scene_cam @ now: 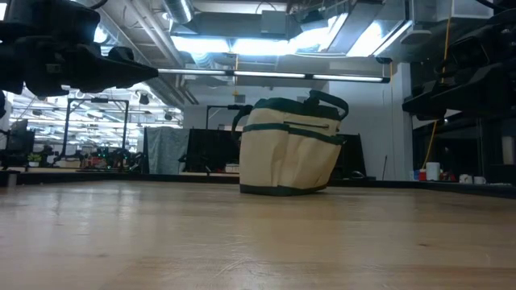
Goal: Pick & Place Garden tools in Gardening bag
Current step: Return to Home Position
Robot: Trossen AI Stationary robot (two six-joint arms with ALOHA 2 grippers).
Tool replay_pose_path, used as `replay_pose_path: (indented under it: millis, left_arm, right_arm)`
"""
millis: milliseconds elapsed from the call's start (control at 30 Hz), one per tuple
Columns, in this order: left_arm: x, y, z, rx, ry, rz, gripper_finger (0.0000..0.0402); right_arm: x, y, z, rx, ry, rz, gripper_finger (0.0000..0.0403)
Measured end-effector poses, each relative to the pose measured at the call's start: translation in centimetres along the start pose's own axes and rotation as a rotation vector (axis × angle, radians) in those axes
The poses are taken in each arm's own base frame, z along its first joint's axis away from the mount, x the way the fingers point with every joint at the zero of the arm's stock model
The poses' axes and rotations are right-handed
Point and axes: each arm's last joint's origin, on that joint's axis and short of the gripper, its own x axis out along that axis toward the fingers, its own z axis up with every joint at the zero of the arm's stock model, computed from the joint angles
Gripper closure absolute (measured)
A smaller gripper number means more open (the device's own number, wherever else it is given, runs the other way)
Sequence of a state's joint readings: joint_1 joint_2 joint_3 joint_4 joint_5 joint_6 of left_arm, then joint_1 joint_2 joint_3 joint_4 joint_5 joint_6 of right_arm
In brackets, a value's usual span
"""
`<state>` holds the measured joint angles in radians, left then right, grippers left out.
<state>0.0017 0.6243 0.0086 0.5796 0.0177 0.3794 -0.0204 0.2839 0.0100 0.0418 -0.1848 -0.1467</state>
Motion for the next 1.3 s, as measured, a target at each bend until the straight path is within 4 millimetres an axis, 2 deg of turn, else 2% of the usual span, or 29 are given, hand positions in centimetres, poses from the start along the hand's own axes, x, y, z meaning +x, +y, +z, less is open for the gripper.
replay_pose_path:
  millis: [1300]
  left_arm:
    - [0.0, -0.01, 0.0, 0.0, 0.0, -0.001, 0.0246]
  right_arm:
    - [0.0, 0.0, 0.0, 0.0, 0.0, 0.0, 0.0153]
